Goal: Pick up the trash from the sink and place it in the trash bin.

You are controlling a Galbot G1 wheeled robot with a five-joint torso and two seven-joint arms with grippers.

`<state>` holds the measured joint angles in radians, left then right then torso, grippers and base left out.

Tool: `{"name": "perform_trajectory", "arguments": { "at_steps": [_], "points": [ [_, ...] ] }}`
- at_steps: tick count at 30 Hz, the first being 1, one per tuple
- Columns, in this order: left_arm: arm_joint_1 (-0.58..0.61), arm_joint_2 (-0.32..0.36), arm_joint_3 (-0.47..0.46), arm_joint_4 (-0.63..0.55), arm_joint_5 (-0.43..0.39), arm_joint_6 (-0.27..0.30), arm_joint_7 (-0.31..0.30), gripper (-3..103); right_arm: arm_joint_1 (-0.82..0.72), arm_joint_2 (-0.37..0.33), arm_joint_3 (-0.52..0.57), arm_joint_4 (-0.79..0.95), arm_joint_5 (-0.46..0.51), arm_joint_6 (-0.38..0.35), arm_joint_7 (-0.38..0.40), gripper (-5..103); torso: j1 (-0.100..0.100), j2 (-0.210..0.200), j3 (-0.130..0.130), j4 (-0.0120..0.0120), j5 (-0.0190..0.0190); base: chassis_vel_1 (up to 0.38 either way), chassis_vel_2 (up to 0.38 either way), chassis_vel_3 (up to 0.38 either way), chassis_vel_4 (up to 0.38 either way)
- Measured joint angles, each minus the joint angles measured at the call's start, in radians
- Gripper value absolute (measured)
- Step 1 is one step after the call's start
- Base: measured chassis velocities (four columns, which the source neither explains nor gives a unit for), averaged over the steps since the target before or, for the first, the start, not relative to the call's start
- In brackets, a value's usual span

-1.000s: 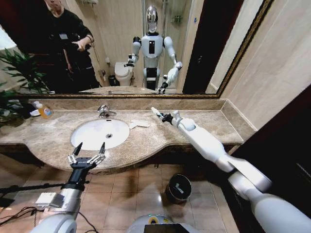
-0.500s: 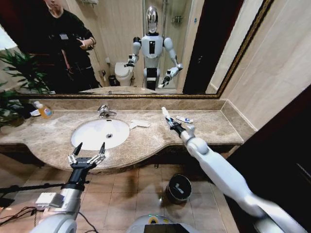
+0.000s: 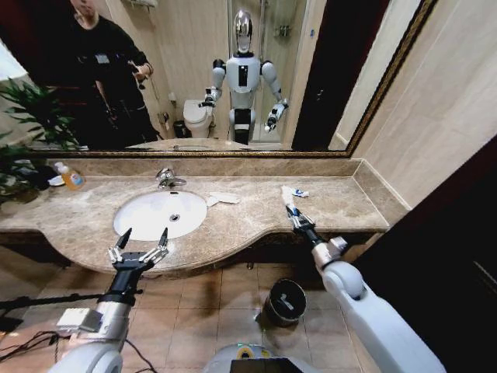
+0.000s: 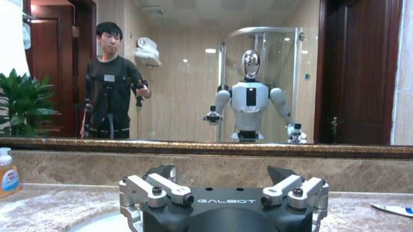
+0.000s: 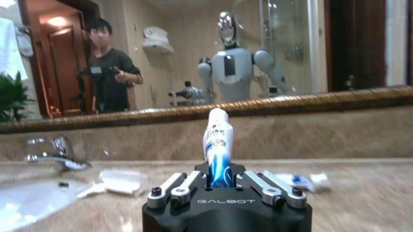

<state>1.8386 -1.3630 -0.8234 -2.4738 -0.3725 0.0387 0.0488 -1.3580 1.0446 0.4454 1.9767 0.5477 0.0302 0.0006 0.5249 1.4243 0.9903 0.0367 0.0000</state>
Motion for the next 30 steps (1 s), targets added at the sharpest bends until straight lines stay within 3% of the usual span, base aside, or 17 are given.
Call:
{"name": "perform_trajectory", "arguments": {
  "at_steps": [8, 16, 30],
  "points": [
    [0.000, 0.000, 0.000, 0.000, 0.000, 0.000, 0.000, 100, -0.160, 0.052, 0.083, -0.032, -0.067, 0.084, -0.076, 18, 0.000, 0.000, 0.000, 0.0000, 0.0000, 0.000, 0.000, 0.000, 0.000],
    [0.000, 0.000, 0.000, 0.000, 0.000, 0.000, 0.000, 100, -0.275, 0.102, 0.098, -0.149, -0.141, 0.175, -0.139, 18, 0.000, 0.000, 0.000, -0.0001, -0.0001, 0.000, 0.000, 0.000, 0.000],
    [0.000, 0.000, 0.000, 0.000, 0.000, 0.000, 0.000, 100, -0.135, 0.235, 0.011, -0.537, -0.270, 0.215, -0.168, 18, 0.000, 0.000, 0.000, 0.0001, -0.0001, 0.000, 0.000, 0.000, 0.000]
  ]
}}
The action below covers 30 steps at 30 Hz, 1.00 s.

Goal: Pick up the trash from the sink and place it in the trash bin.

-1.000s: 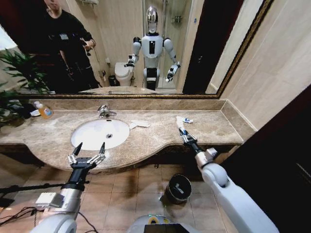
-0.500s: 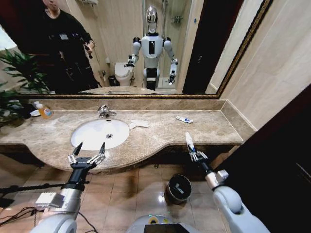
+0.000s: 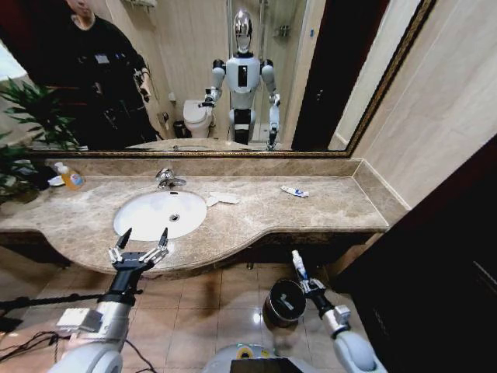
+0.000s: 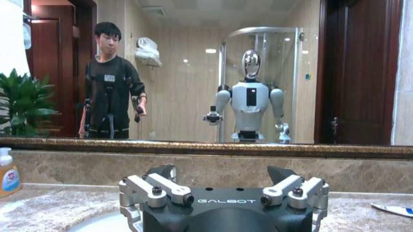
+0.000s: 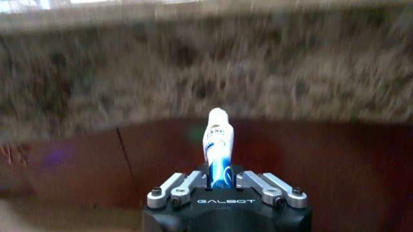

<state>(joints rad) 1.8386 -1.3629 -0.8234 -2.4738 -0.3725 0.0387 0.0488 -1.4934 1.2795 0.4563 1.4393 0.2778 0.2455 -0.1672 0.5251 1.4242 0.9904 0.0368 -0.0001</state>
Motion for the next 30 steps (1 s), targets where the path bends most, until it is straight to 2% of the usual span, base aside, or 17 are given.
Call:
{"name": "perform_trajectory", "arguments": {
  "at_steps": [6, 10, 19, 20, 22, 24, 25, 26, 28, 29, 30],
  "points": [
    [0.000, 0.000, 0.000, 0.000, 0.000, 0.000, 0.000, 100, 0.062, -0.001, -0.076, -0.158, -0.011, 0.047, 0.039, 18, 0.000, 0.000, 0.000, 0.0000, -0.0003, 0.000, 0.000, 0.000, 0.000],
    [0.000, 0.000, 0.000, 0.000, 0.000, 0.000, 0.000, 100, 0.106, 0.035, -0.067, -0.263, -0.034, 0.068, 0.043, 18, 0.000, 0.000, 0.000, 0.0000, 0.0003, 0.000, 0.000, 0.000, 0.000],
    [0.000, 0.000, 0.000, 0.000, 0.000, 0.000, 0.000, 100, 0.135, 0.030, -0.069, -0.375, -0.037, 0.094, 0.043, 18, 0.000, 0.000, 0.000, 0.0000, 0.0001, 0.000, 0.000, 0.000, 0.000],
    [0.000, 0.000, 0.000, 0.000, 0.000, 0.000, 0.000, 100, 0.135, 0.031, -0.068, -0.379, -0.037, 0.096, 0.048, 15, 0.000, 0.000, 0.000, 0.0000, 0.0002, 0.000, 0.000, 0.000, 0.000],
    [0.000, 0.000, 0.000, 0.000, 0.000, 0.000, 0.000, 100, 0.135, 0.030, -0.068, -0.381, -0.039, 0.098, 0.052, 19, 0.000, 0.000, 0.000, 0.0000, 0.0001, 0.000, 0.000, 0.000, 0.000],
    [0.000, 0.000, 0.000, 0.000, 0.000, 0.000, 0.000, 100, 0.132, 0.026, -0.068, -0.387, -0.041, 0.112, 0.060, 30, 0.000, 0.000, 0.000, 0.0000, 0.0001, 0.000, 0.000, 0.000, 0.000],
    [0.000, 0.000, 0.000, 0.000, 0.000, 0.000, 0.000, 100, 0.132, 0.023, -0.068, -0.390, -0.043, 0.118, 0.064, 30, 0.000, 0.000, 0.000, -0.0001, 0.0001, 0.000, 0.000, 0.000, 0.000],
    [0.000, 0.000, 0.000, 0.000, 0.000, 0.000, 0.000, 100, 0.132, 0.021, -0.067, -0.395, -0.044, 0.124, 0.070, 36, 0.000, 0.000, 0.000, -0.0001, 0.0000, 0.000, 0.000, 0.000, 0.000],
    [0.000, 0.000, 0.000, 0.000, 0.000, 0.000, 0.000, 100, 0.133, 0.020, -0.067, -0.398, -0.044, 0.130, 0.076, 36, 0.000, 0.000, 0.000, -0.0001, 0.0001, 0.000, 0.000, 0.000, 0.000],
    [0.000, 0.000, 0.000, 0.000, 0.000, 0.000, 0.000, 100, 0.133, 0.019, -0.066, -0.399, -0.045, 0.133, 0.078, 46, 0.000, 0.000, 0.000, 0.0000, 0.0002, 0.000, 0.000, 0.000, 0.000],
    [0.000, 0.000, 0.000, 0.000, 0.000, 0.000, 0.000, 100, 0.133, 0.018, -0.066, -0.399, -0.045, 0.135, 0.079, 51, 0.000, 0.000, 0.000, 0.0000, 0.0001, 0.000, 0.000, 0.000, 0.000]
  ]
}}
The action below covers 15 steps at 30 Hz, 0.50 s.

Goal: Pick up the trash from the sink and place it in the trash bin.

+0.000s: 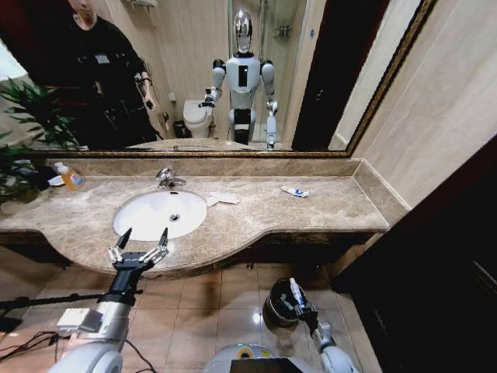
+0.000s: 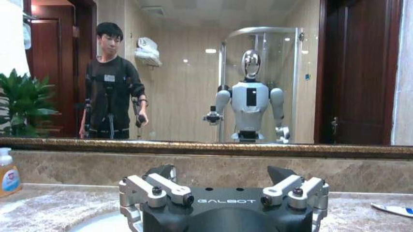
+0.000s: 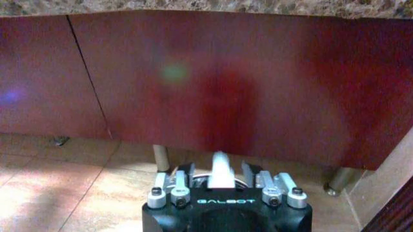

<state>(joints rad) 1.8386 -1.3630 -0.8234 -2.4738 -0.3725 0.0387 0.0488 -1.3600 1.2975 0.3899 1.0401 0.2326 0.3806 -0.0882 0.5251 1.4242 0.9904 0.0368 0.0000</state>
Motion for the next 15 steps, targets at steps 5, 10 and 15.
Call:
{"name": "perform_trajectory", "arguments": {
  "at_steps": [5, 10, 15],
  "points": [
    [0.000, 0.000, 0.000, 0.000, 0.000, 0.000, 0.000, 100, -0.006, -0.003, -0.001, 0.003, -0.004, 0.007, 0.001, 68, 0.000, 0.000, 0.000, 0.0000, 0.0000, 0.000, 0.000, 0.000, 0.000],
    [0.000, 0.000, 0.000, 0.000, 0.000, 0.000, 0.000, 100, -0.012, 0.001, -0.001, 0.005, -0.012, 0.013, 0.001, 90, 0.000, 0.000, 0.000, 0.0000, -0.0001, 0.000, 0.000, 0.000, 0.000],
    [0.000, 0.000, 0.000, 0.000, 0.000, 0.000, 0.000, 100, -0.014, 0.003, -0.002, 0.006, -0.017, 0.014, 0.000, 100, 0.000, 0.000, 0.000, 0.0000, 0.0000, 0.000, 0.000, 0.000, 0.000]
  ]
}}
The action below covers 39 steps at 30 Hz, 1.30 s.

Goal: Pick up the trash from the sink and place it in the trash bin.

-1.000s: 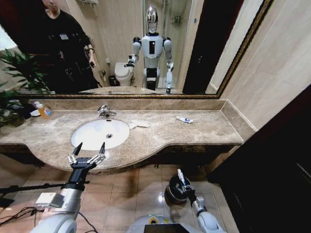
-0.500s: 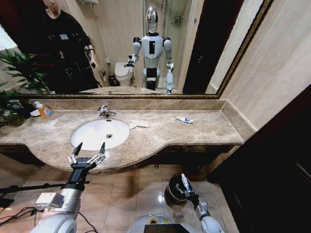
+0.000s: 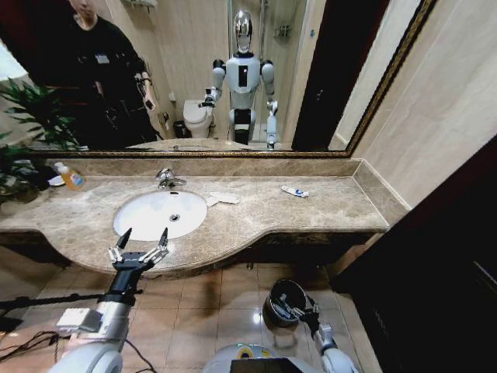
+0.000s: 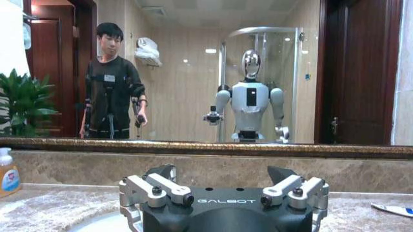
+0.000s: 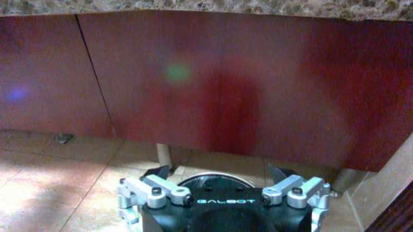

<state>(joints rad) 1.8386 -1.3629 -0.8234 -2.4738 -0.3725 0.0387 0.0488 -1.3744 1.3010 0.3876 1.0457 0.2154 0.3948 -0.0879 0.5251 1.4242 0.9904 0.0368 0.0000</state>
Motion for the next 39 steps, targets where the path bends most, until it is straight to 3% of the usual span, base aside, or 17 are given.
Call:
{"name": "perform_trajectory", "arguments": {
  "at_steps": [23, 29, 34, 35, 39],
  "points": [
    [0.000, 0.000, 0.000, 0.000, 0.000, 0.000, 0.000, 100, -0.027, -0.003, 0.004, 0.067, -0.008, 0.001, -0.003, 100, 0.000, 0.000, 0.000, 0.0000, 0.0001, 0.000, 0.000, 0.000, 0.000],
    [0.000, 0.000, 0.000, 0.000, 0.000, 0.000, 0.000, 100, -0.112, -0.054, 0.031, 0.269, 0.071, -0.042, 0.013, 100, 0.000, 0.000, 0.000, 0.0000, -0.0001, 0.000, 0.000, 0.000, 0.000],
    [0.000, 0.000, 0.000, 0.000, 0.000, 0.000, 0.000, 100, -0.240, -0.070, 0.143, 0.541, 0.099, -0.138, -0.045, 100, 0.000, 0.000, 0.000, -0.0001, 0.0000, 0.000, 0.000, 0.000, 0.000],
    [0.000, 0.000, 0.000, 0.000, 0.000, 0.000, 0.000, 100, -0.240, -0.070, 0.143, 0.541, 0.099, -0.138, -0.045, 100, 0.000, 0.000, 0.000, -0.0001, 0.0000, 0.000, 0.000, 0.000, 0.000],
    [0.000, 0.000, 0.000, 0.000, 0.000, 0.000, 0.000, 100, -0.331, -0.091, 0.209, 0.802, 0.142, -0.207, -0.051, 100, 0.000, 0.000, 0.000, -0.0002, -0.0003, 0.000, 0.000, 0.000, 0.000]
  ]
}}
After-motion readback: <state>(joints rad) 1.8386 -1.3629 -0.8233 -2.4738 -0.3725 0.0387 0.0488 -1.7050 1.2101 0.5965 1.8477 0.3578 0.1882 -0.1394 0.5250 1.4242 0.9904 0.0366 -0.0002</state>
